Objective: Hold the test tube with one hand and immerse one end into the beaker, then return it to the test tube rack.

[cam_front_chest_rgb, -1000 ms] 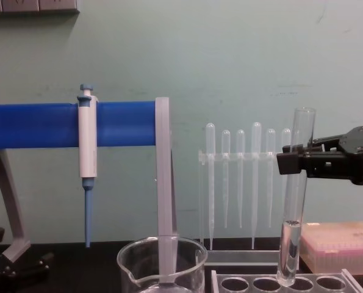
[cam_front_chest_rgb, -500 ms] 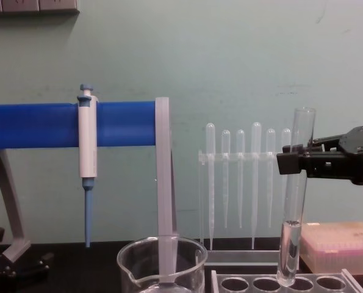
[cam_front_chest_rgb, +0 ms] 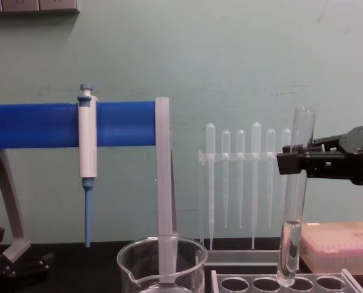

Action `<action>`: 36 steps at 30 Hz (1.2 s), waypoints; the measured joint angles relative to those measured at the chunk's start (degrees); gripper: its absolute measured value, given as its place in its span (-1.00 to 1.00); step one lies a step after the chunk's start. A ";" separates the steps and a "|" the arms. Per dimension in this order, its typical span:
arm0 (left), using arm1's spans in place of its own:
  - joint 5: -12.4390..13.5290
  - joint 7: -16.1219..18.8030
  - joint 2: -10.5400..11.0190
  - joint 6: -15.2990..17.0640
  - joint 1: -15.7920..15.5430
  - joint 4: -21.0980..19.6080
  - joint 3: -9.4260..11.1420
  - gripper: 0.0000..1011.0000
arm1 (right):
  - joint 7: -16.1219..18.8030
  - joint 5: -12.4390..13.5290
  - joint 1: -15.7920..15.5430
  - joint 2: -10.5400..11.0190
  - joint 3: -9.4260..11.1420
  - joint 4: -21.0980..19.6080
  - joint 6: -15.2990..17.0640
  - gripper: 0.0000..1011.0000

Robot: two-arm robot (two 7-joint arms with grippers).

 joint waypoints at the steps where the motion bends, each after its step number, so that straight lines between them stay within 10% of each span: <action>1: 0.00 0.00 0.00 0.00 0.00 0.00 0.00 0.98 | 0.00 0.00 0.00 0.00 0.00 0.00 0.00 -0.53; 36: 0.00 0.00 0.00 0.00 0.00 0.00 0.00 0.98 | 0.00 0.00 0.00 0.00 0.00 0.00 0.00 -0.53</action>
